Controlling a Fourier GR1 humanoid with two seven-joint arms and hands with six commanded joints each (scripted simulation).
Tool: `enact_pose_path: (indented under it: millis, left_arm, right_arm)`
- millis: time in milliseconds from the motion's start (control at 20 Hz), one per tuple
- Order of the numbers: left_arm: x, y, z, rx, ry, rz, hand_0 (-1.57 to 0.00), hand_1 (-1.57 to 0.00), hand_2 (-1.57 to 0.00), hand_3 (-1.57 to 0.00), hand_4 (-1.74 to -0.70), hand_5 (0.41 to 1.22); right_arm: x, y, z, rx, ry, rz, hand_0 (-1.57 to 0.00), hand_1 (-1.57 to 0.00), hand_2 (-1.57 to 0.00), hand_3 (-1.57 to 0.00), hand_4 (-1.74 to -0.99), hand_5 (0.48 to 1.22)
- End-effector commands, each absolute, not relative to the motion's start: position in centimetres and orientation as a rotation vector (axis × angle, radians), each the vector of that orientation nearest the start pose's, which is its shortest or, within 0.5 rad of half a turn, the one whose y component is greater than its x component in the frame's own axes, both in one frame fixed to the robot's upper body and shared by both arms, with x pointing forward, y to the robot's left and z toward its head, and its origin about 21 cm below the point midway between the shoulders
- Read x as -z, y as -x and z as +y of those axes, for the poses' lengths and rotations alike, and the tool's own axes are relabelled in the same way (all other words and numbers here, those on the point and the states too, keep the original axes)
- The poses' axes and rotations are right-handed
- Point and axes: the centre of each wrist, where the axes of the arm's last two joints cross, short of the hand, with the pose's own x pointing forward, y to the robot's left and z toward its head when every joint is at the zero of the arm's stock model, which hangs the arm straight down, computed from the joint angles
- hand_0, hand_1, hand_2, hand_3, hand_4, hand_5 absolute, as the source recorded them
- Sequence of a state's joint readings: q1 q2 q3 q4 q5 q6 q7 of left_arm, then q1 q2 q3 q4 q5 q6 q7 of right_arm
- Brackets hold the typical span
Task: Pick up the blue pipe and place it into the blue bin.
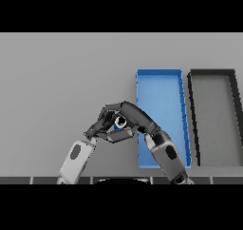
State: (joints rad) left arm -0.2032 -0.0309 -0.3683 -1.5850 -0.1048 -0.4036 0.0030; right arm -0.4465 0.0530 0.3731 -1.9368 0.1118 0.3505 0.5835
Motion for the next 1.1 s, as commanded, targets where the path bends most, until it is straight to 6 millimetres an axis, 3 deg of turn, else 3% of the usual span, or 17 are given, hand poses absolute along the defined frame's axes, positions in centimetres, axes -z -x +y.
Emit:
enact_pose_path:
  millis: [0, 100, 150, 250, 350, 500, 750, 800, 900, 1000, 1050]
  left_arm:
    - [-5.0, -26.6, 10.8, 0.786, 0.546, -1.660, -1.57, -1.57, -1.57, -1.57, -1.64, 1.221]
    - [-4.8, -26.9, 10.7, 0.753, 0.605, -1.668, -1.57, -1.57, -1.57, -1.52, -1.68, 1.221]
    - [-5.0, -27.1, 10.6, 0.733, 0.630, -1.674, -1.57, -1.57, -1.57, -1.53, -1.69, 1.221]
    - [-4.8, -27.2, 11.0, 0.726, 0.648, -1.668, -1.57, -1.57, -1.57, -1.49, -1.71, 1.221]
    - [-5.0, -27.1, 11.0, 0.728, 0.655, -1.675, -1.57, -1.57, -1.57, -1.44, -1.72, 1.221]
    - [-5.0, -27.0, 11.0, 0.730, 0.654, -1.695, -1.57, -1.57, -1.57, -1.43, -1.73, 1.221]
    - [-5.2, -26.9, 11.1, 0.741, 0.578, -1.748, -1.57, -1.57, -1.57, -1.45, -1.72, 1.221]
    - [-5.4, -26.9, 11.3, 0.754, 0.562, -1.763, -1.46, -1.34, -1.29, -1.17, -1.60, 1.221]
    - [-5.2, -26.8, 11.7, 0.813, 0.589, -1.743, -0.94, -0.86, -0.83, -0.75, -1.37, 1.221]
    - [-5.3, -27.1, 11.8, 0.872, 0.550, -1.702, -0.60, -0.55, -0.53, -0.48, -1.21, 1.221]
    - [-5.6, -27.2, 11.8, 0.896, 0.530, -1.692, -0.48, -0.44, -0.42, -0.38, -1.14, 1.132]
  right_arm:
    - [-18.5, -24.8, -8.9, -0.918, -0.307, -1.711, -1.01, -1.02, -1.04, -0.87, -1.514, 0.550]
    - [-18.3, -24.5, -8.4, -0.892, -0.349, -1.709, -1.22, -1.22, -1.23, -1.02, -1.581, 0.650]
    - [-18.1, -24.8, -8.2, -0.876, -0.368, -1.703, -1.29, -1.29, -1.30, -1.10, -1.606, 0.765]
    - [-17.8, -24.8, -8.1, -0.889, -0.374, -1.702, -1.39, -1.39, -1.40, -1.25, -1.648, 0.929]
    - [-17.8, -24.7, -8.1, -0.899, -0.367, -1.727, -1.45, -1.45, -1.46, -1.36, -1.680, 1.034]
    - [-17.4, -24.4, -7.6, -0.900, -0.387, -1.764, -1.51, -1.51, -1.51, -1.46, -1.710, 1.125]
    - [-17.6, -24.3, -7.6, -0.844, -0.371, -1.783, -1.55, -1.55, -1.55, -1.54, -1.731, 1.190]
    - [-17.7, -23.9, -7.7, -0.847, -0.365, -1.797, -1.56, -1.56, -1.56, -1.54, -1.733, 1.196]
    - [-17.9, -23.9, -7.5, -0.848, -0.359, -1.776, -1.56, -1.56, -1.56, -1.55, -1.736, 1.205]
    - [-17.8, -24.2, -7.5, -0.838, -0.340, -1.745, -1.56, -1.56, -1.56, -1.56, -1.738, 1.211]
    - [-17.8, -24.1, -7.4, -0.830, -0.338, -1.744, -1.57, -1.57, -1.57, -1.56, -1.738, 1.213]
